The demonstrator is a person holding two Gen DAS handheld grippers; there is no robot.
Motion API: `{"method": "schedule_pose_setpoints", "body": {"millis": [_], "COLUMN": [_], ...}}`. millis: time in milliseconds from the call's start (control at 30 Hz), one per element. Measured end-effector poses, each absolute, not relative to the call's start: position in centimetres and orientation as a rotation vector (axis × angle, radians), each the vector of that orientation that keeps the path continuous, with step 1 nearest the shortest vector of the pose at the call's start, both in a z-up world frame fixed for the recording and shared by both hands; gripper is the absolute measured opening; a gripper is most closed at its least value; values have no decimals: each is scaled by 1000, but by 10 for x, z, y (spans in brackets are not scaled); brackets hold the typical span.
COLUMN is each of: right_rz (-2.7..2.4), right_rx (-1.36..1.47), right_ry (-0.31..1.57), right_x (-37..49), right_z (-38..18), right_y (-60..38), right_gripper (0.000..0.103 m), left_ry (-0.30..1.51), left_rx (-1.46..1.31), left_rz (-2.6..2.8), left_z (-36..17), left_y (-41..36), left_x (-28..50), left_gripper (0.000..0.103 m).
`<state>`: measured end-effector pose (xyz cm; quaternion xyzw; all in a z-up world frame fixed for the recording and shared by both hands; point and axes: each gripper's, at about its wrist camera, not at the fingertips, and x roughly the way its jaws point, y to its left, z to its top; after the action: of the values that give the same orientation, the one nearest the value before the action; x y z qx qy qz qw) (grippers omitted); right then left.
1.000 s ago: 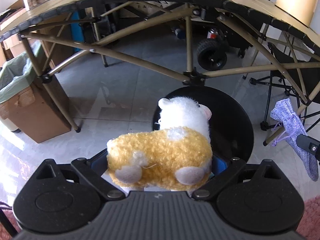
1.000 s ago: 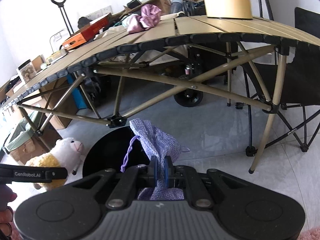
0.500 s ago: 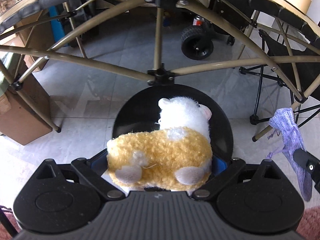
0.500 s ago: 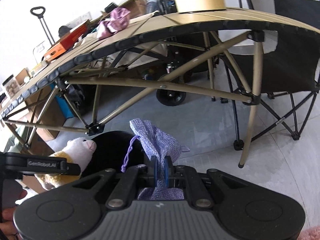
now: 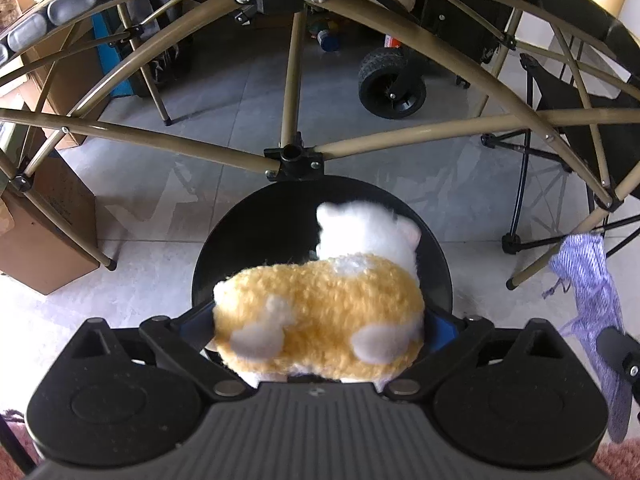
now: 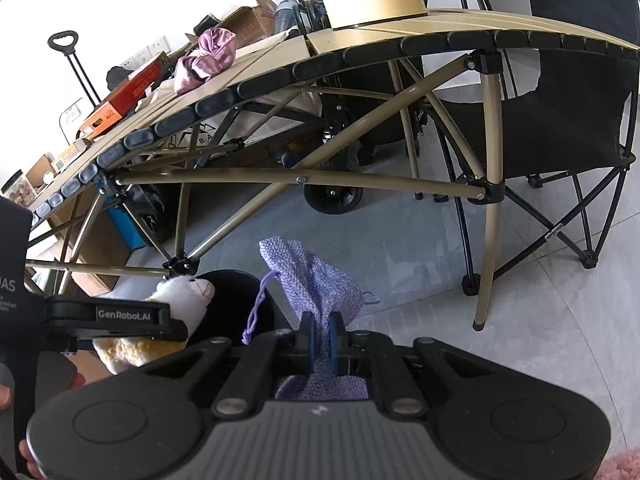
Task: Collect trash
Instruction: 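Open the left gripper over the bin to drop the plush sheep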
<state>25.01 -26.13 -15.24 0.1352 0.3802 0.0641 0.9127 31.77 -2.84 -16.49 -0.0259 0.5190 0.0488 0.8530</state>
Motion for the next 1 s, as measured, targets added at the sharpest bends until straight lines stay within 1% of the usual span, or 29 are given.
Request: {"method": "schedule_pose_setpoints", "body": {"millis": [467,1000], "right_rz": [139,191], "right_rx": [268,184], "right_ry": [779,788], "right_x": [248,254], "right_z": [-151,-145], "right_y": [-257,-215], "right_gripper": [7,7], "left_ry": [1076,1025], "left_rx": [-55,-95], "left_rz": [96,111], "left_z": [-159,-138], "left_y": [-23,17], "left_x": [312,292], "left_gripper": [103,103]}}
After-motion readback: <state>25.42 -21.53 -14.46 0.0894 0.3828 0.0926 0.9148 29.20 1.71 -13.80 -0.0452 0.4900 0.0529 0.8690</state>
